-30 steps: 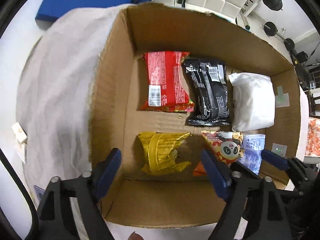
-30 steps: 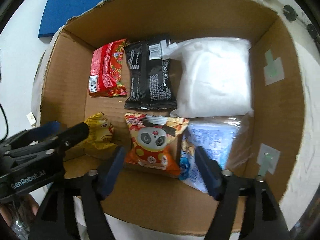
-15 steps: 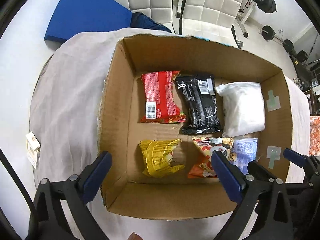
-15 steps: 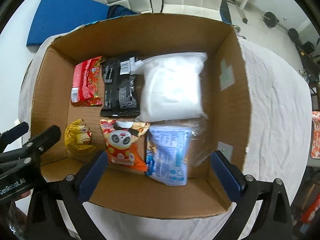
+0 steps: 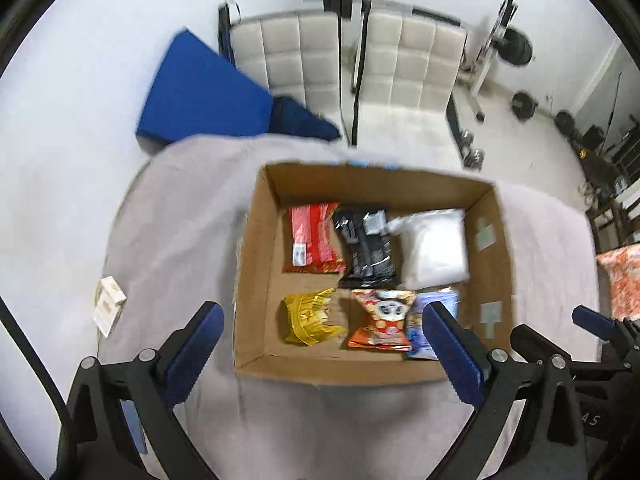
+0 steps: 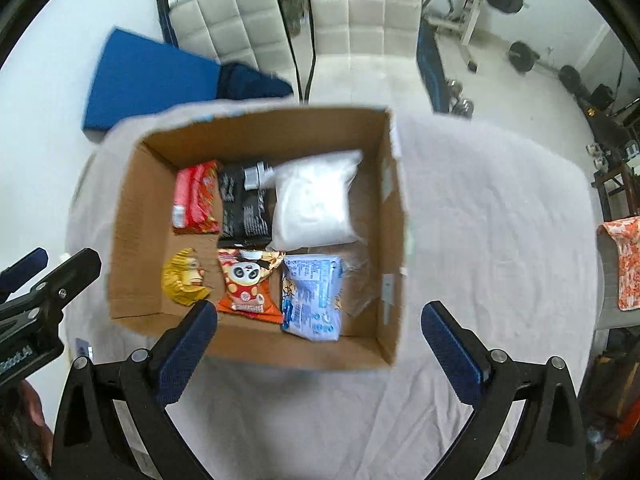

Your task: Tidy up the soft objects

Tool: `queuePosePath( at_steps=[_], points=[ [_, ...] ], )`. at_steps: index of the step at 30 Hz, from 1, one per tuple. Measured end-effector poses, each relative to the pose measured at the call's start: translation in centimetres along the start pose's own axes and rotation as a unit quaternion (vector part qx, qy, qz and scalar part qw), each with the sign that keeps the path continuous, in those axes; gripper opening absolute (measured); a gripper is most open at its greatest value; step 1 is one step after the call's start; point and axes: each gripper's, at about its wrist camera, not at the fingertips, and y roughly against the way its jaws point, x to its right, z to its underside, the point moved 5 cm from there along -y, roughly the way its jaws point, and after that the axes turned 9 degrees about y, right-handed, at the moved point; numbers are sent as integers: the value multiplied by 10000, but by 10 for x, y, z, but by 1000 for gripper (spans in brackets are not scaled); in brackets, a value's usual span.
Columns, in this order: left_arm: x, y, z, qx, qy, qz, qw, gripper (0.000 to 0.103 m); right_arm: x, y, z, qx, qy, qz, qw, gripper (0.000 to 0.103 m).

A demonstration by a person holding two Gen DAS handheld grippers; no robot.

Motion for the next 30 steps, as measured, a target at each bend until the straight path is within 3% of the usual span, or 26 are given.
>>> queuePosePath(
  at_steps=[7, 13, 21, 30],
  points=[
    [10, 85, 18, 447, -69, 151, 9989, 102, 6, 103, 32, 560, 43, 18, 9984, 103],
    [7, 131, 30, 631, 7, 250, 9977, 102, 5, 160, 57, 839, 84, -34, 9964, 103],
    [11, 168, 41, 838, -89, 248, 9961, 102, 0, 202, 69, 1142, 130, -57, 9934, 103],
    [14, 177, 52, 856, -182, 298, 9957, 102, 1, 220, 74, 1314, 112, 15, 9913, 103]
  ],
)
